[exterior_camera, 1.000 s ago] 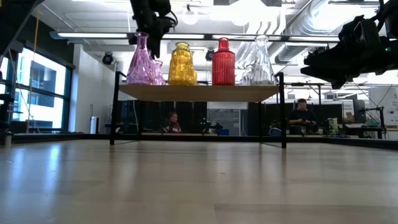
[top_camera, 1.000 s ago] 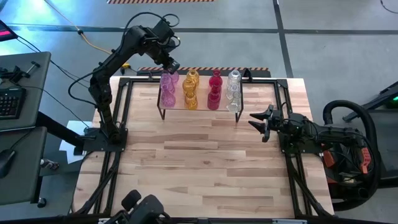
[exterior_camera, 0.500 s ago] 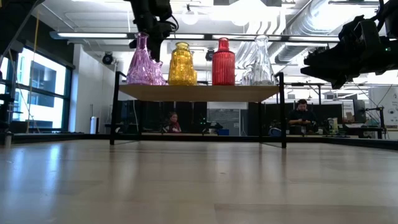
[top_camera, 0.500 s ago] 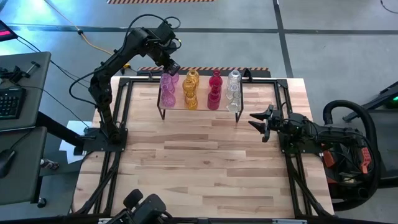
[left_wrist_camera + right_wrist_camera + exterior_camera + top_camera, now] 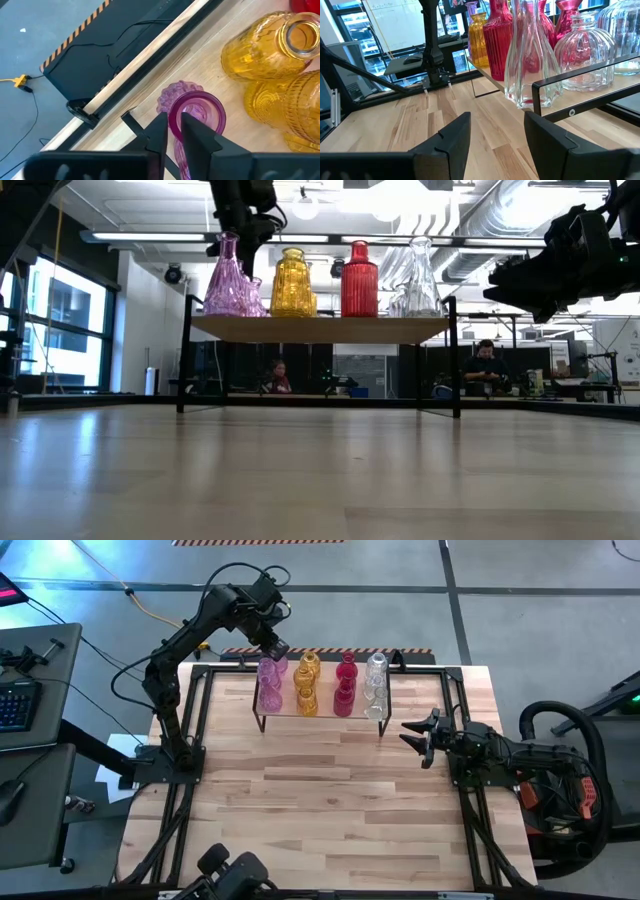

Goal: Sort vases onto shelf
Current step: Adjust the purple vases on the shelf

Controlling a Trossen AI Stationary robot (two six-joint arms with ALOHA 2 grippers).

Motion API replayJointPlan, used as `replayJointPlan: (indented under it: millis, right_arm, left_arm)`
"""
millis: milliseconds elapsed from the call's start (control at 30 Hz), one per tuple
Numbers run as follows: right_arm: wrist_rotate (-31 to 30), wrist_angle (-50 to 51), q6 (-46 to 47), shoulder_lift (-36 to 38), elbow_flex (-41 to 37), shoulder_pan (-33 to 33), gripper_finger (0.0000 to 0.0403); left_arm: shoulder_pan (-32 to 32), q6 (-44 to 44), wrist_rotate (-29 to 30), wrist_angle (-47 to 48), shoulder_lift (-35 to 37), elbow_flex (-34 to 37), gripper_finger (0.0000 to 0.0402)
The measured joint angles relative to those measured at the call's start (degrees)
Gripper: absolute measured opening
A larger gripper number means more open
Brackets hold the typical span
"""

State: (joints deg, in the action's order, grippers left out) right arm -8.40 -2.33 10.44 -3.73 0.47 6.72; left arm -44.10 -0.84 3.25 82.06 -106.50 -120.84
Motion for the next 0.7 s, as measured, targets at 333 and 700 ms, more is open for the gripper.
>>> replayJointPlan:
  millis: [333,700]
  right_arm:
    - [0.0,0.0,0.0,0.0,0.0,0.0,0.0170]
    - [0.0,0.0,0.0,0.0,0.0,0.0,0.0170]
  left_arm:
    - [0.0,0.0,0.0,-0.1,0.0,0.0,0.0014]
    - [0.0,0.0,2.2,0.8,0.0,-0.1,0.0009]
